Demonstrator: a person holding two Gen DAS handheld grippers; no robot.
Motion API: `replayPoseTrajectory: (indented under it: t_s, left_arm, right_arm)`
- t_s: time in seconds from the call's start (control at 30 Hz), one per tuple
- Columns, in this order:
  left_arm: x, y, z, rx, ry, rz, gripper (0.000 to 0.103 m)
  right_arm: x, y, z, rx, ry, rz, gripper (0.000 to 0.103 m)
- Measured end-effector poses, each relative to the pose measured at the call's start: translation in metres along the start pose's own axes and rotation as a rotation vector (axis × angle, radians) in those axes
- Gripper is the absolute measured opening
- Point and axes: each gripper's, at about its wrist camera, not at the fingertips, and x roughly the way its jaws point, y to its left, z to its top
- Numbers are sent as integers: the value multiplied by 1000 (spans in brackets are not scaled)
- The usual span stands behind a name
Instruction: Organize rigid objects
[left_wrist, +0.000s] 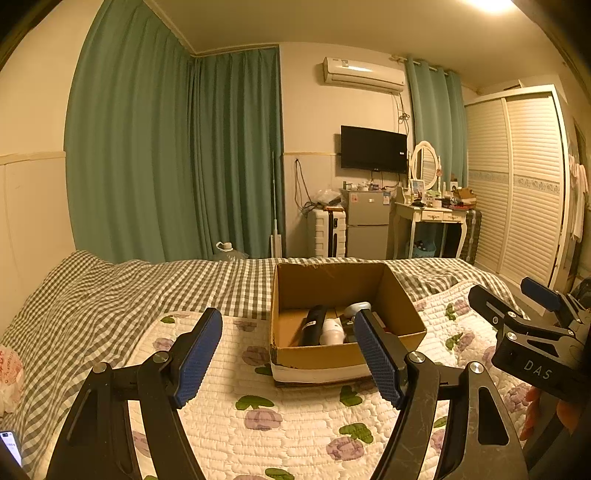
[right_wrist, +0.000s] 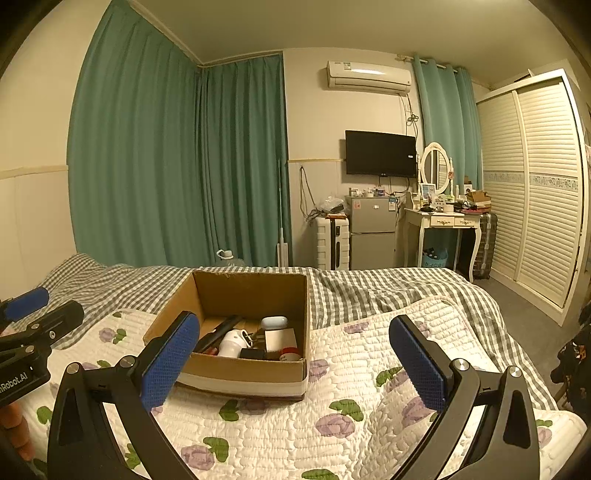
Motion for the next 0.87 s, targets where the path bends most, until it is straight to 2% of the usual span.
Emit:
replayPoseTrajectory:
  t_s: [0.87]
  left_arm:
    - [2,2,-4,-8,4,5,77]
  right_arm:
    - [5,5,-7,5,26,3,103]
